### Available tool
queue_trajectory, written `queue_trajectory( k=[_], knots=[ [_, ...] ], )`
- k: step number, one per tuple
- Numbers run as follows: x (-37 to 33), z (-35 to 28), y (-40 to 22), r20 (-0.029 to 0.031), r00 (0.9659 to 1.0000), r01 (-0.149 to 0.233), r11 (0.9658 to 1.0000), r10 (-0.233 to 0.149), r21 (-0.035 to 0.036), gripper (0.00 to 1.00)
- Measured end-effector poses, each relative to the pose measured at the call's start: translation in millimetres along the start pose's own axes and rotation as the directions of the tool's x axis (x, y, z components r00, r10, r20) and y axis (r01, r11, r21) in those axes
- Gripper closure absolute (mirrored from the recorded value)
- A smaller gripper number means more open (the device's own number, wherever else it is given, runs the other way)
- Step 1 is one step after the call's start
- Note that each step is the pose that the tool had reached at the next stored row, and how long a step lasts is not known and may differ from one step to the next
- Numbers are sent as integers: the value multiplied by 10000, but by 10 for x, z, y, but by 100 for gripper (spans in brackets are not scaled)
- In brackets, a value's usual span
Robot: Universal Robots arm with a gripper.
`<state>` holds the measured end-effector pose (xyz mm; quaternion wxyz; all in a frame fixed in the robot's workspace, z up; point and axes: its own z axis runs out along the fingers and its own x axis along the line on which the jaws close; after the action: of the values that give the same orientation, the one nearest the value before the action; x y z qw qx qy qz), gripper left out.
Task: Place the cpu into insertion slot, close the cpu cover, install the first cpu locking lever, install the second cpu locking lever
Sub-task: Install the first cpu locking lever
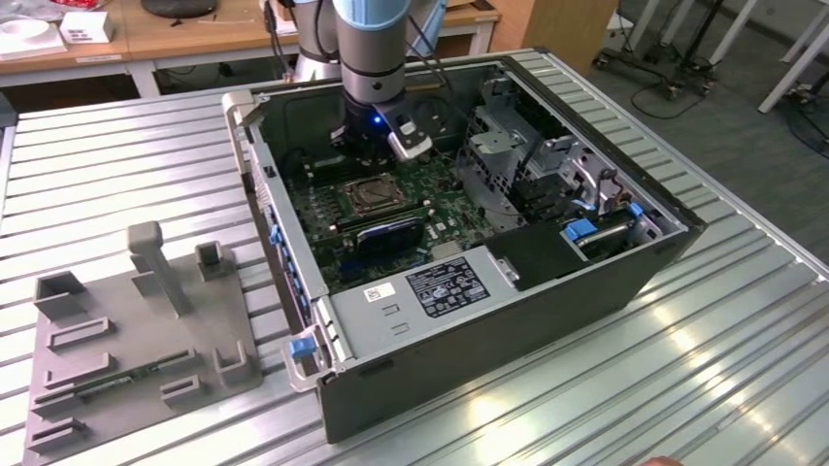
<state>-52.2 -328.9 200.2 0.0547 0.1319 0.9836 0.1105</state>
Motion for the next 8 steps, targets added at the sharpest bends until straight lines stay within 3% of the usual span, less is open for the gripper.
queue_trajectory(
  k=[4, 5, 8],
  knots=[
    [-3, 2, -13, -102, 9999, -57, 9992, 53, -389, 89],
    [-5, 3, -20, -110, 9999, -62, 9991, 58, -425, 89],
    [-12, 16, -40, -116, 9999, -65, 9990, 60, -444, 89]
  ],
)
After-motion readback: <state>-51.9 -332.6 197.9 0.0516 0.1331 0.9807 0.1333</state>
